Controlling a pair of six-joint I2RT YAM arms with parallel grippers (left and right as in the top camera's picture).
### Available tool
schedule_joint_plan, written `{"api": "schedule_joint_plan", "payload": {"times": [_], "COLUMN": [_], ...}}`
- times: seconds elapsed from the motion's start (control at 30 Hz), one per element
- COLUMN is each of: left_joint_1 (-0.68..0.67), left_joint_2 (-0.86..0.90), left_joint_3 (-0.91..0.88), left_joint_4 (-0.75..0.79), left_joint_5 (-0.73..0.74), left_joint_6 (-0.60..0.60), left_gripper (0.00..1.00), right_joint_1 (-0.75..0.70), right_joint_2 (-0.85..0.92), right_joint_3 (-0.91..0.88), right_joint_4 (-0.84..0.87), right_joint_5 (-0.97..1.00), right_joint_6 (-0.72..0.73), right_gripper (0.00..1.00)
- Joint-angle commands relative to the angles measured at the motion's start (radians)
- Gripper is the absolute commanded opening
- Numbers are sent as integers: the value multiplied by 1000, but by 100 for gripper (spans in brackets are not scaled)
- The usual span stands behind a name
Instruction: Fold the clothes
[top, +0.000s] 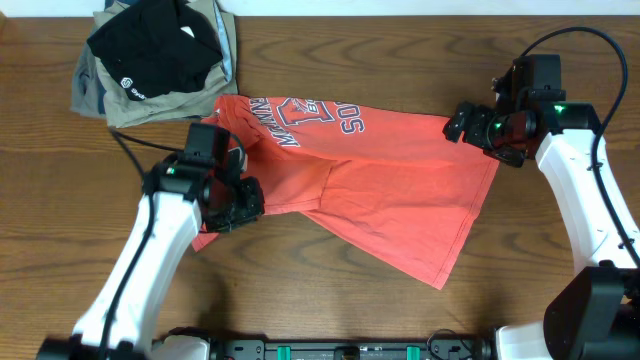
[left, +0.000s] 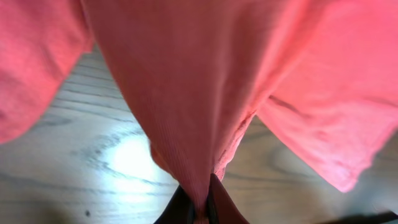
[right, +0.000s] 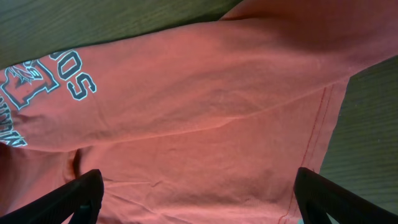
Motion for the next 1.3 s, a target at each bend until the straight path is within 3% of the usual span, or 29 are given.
{"api": "schedule_joint_plan", "payload": {"times": [0.0,0.13,0.27,0.57,0.6,0.63,0.73,0.97,1.13,1.27], "left_joint_1": [-36,-68,-71,-71,-71,-71,-72,-77,-77,-77], "left_joint_2": [-63,-109,-121,4,24,49,120,195,118,11], "left_joint_3": [18,36,43,43,43,43,43,43,43,43], "left_joint_4": [8,115,402,1220,1272,1312,1305,1013,856,631], "left_joint_5": [22,21,-6,-576,-615,-639,-634,-549,-379,-329], "left_joint_6": [-50,-59,-66,-66,-66,-66,-66,-66,-54,-54], "left_gripper": [6,6,6,6,11,28,98,98,98,98], "right_joint_1": [21,21,22,22,22,22,22,22,22,22], "right_joint_2": [0,0,0,0,0,0,0,0,0,0], "right_joint_3": [-12,-12,-12,-12,-12,-12,-12,-12,-13,-13], "right_joint_4": [0,0,-3,-35,-39,-41,-42,-56,-85,-135], "right_joint_5": [5,5,5,5,5,5,5,5,5,5], "right_joint_6": [-13,-12,-12,-13,-13,-13,-13,-13,-13,-13], "right_gripper": [96,96,95,95,95,95,95,95,96,96]}}
